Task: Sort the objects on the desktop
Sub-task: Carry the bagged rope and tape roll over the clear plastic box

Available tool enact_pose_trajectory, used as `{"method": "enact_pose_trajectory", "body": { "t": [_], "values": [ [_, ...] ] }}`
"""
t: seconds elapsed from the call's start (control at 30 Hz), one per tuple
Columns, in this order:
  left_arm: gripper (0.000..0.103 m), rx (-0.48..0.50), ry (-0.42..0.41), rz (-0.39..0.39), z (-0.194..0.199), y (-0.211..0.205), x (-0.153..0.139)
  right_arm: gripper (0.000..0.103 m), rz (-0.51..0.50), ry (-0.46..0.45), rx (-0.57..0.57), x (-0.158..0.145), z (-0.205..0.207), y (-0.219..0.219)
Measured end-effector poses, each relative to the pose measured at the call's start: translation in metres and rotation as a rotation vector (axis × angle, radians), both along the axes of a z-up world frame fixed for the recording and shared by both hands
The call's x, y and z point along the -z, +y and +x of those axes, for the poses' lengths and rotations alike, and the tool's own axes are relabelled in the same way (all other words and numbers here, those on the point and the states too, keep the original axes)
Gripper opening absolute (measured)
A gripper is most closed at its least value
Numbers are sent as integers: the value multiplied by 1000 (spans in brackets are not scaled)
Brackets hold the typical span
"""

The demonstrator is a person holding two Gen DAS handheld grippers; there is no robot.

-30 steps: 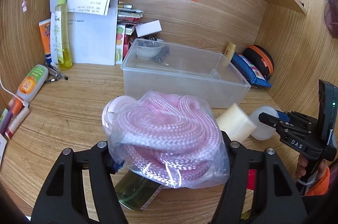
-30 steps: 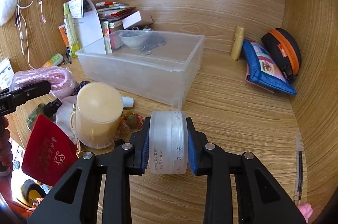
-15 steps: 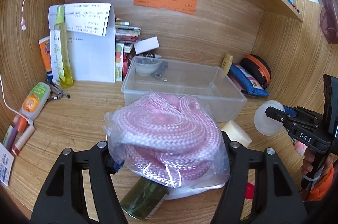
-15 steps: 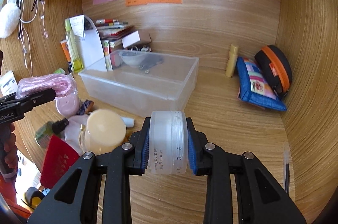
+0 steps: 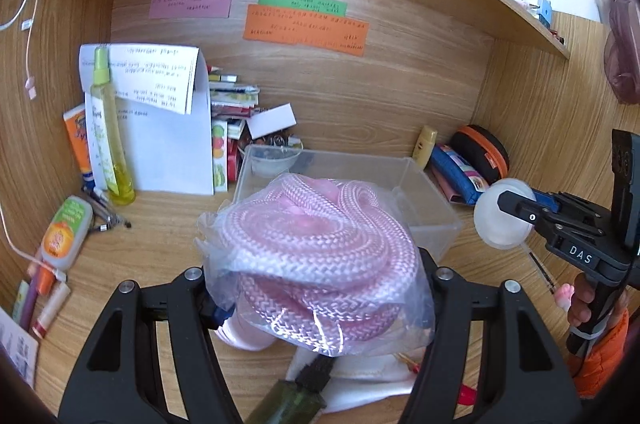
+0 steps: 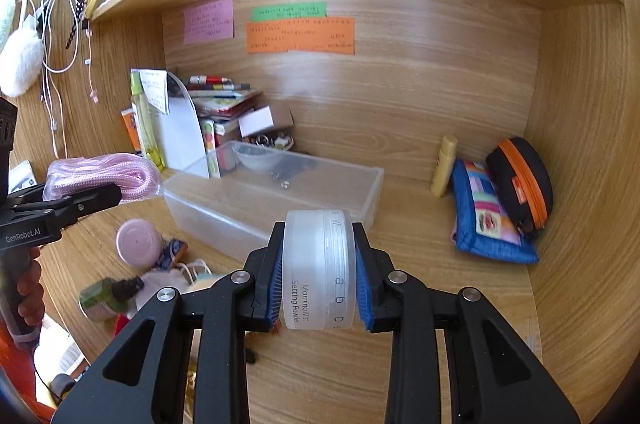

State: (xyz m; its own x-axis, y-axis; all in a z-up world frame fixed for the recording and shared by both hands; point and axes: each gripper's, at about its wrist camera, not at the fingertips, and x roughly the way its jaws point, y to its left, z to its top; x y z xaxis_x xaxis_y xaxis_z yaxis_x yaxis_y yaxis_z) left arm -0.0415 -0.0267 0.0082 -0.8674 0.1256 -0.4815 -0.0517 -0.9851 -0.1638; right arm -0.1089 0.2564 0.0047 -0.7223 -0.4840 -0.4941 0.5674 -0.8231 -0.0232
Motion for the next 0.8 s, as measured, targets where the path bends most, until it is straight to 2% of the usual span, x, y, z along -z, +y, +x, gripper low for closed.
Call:
{"method": "enact_pose_trajectory", "body": {
  "t": [0.63, 0.8],
  "values": [
    [65, 54, -46, 1, -73, -17, -26, 27, 22, 23, -82, -19, -37, -53],
    [65, 71, -101, 35, -99, -21, -20, 27, 29, -1, -78, -17, -54, -62]
  ]
}}
